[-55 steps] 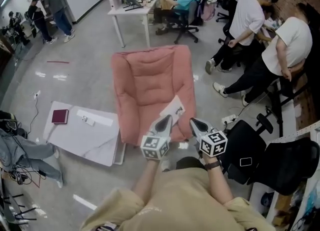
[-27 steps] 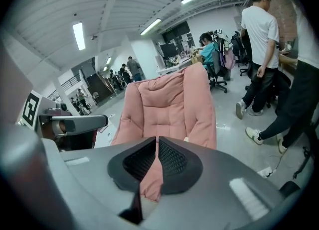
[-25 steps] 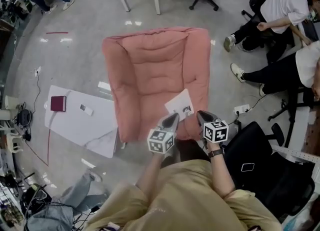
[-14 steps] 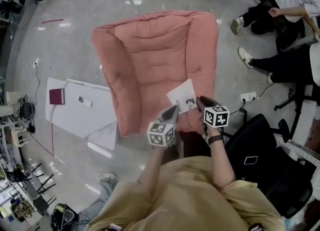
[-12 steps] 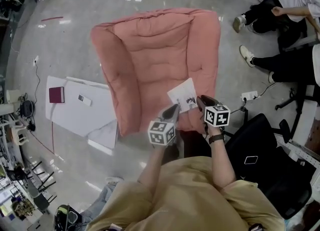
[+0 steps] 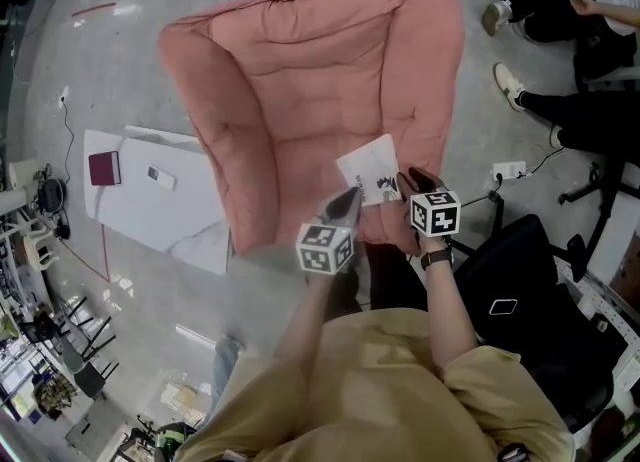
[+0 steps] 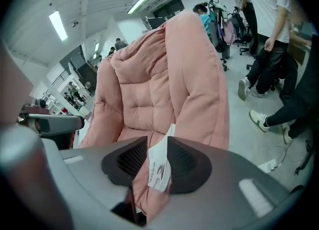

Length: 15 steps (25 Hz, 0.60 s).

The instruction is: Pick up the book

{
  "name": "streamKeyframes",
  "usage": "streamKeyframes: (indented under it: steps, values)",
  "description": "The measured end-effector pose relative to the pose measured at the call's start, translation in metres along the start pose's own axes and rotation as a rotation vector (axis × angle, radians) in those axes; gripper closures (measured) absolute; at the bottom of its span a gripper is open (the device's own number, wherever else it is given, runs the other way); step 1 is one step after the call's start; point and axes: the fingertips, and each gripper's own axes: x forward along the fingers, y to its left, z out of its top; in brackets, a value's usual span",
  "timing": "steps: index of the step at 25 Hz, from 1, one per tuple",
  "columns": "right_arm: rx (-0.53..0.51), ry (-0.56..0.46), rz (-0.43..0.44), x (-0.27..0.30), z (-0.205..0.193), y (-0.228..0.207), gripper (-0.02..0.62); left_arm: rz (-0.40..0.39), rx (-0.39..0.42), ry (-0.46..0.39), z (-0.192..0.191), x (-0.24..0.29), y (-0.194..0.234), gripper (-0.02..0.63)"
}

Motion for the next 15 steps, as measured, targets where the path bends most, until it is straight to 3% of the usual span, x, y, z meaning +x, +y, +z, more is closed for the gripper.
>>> streamKeyframes:
  steps: [5, 10, 15]
  values:
    - [-0.048, 0.069, 0.026, 0.034, -0.010, 0.006, 0.442, 0.011, -0.023, 0.028, -0.012, 0.007, 0.015, 0.603]
    - [-0.038, 0.145, -0.015, 0.048, -0.026, -0.001, 0.385, 0.009, -0.040, 0.043, -0.019, 0.012, 0.022, 0.603]
    - [-0.032, 0.200, -0.030, 0.055, -0.043, 0.000, 0.382, 0.006, -0.053, 0.055, -0.023, 0.014, 0.029, 0.603]
